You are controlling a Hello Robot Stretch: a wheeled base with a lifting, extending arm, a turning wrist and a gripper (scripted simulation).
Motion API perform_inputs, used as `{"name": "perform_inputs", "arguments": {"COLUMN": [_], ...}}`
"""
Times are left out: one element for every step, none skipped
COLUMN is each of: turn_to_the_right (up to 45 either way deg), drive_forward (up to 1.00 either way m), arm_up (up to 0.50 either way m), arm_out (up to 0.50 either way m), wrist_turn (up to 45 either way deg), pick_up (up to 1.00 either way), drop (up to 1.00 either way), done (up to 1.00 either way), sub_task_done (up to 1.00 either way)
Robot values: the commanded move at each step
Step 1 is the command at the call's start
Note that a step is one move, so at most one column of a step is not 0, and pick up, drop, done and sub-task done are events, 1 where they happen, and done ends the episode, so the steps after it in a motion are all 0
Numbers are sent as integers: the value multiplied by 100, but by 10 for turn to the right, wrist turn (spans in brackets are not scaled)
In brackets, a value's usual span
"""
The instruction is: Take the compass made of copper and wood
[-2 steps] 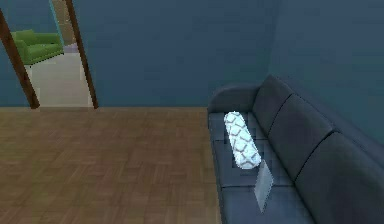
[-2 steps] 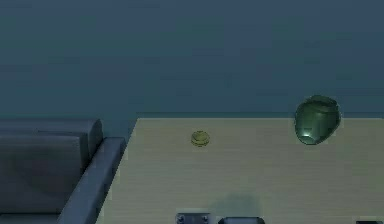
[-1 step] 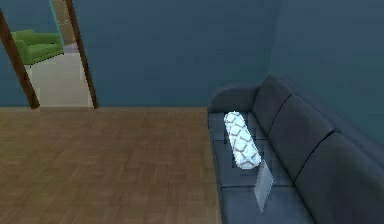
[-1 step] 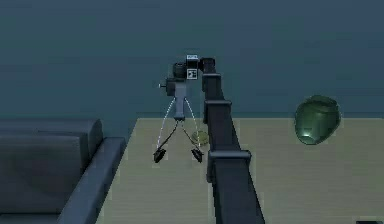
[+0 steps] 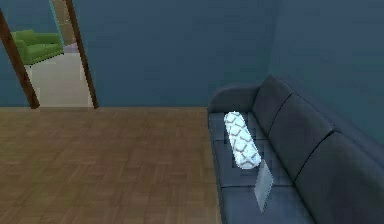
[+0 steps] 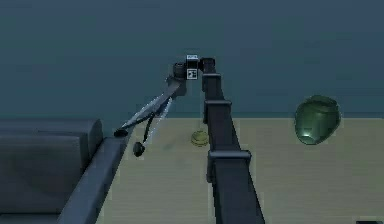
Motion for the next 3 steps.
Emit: {"name": "perform_inputs", "arguments": {"turn_to_the_right": [0, 0, 0], "drive_forward": [0, 0, 0], "arm_up": [0, 0, 0], "arm_out": [0, 0, 0], "wrist_turn": [450, 450, 450], "pick_up": [0, 0, 0], "drop": [0, 0, 0], "done": [0, 0, 0], "sub_task_done": [0, 0, 0]}}
